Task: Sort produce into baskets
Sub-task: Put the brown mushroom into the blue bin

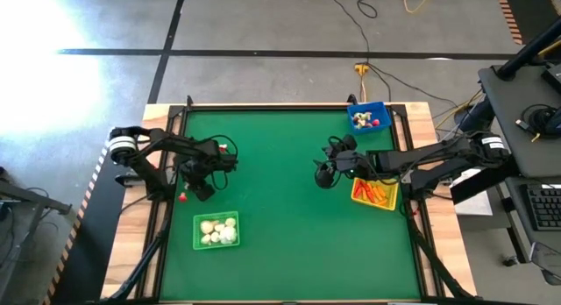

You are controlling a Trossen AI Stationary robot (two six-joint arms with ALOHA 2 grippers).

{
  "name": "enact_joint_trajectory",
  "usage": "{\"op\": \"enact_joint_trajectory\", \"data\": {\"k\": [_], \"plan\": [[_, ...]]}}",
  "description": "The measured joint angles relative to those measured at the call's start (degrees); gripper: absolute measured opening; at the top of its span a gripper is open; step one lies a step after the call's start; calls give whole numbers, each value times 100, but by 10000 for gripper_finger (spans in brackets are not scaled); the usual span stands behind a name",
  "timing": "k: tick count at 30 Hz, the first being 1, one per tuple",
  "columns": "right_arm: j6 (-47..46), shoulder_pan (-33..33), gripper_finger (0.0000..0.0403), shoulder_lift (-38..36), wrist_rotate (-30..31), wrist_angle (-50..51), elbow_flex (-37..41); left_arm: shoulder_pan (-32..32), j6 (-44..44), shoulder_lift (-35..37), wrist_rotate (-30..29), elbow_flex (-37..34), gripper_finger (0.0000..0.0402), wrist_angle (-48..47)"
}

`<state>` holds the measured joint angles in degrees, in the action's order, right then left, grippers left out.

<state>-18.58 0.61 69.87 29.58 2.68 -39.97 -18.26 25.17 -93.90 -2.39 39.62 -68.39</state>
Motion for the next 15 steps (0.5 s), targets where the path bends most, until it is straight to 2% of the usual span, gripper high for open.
{"op": "enact_joint_trajectory", "data": {"k": [5,10,15], "plan": [[-5,-1,240,0,0,2,0,24,-231,9,-6,16,82,47],[7,-1,240,0,-2,0,0,156,-231,400,-2,373,79,349],[46,-5,240,47,0,-145,0,451,-455,879,0,758,78,1775]]}}
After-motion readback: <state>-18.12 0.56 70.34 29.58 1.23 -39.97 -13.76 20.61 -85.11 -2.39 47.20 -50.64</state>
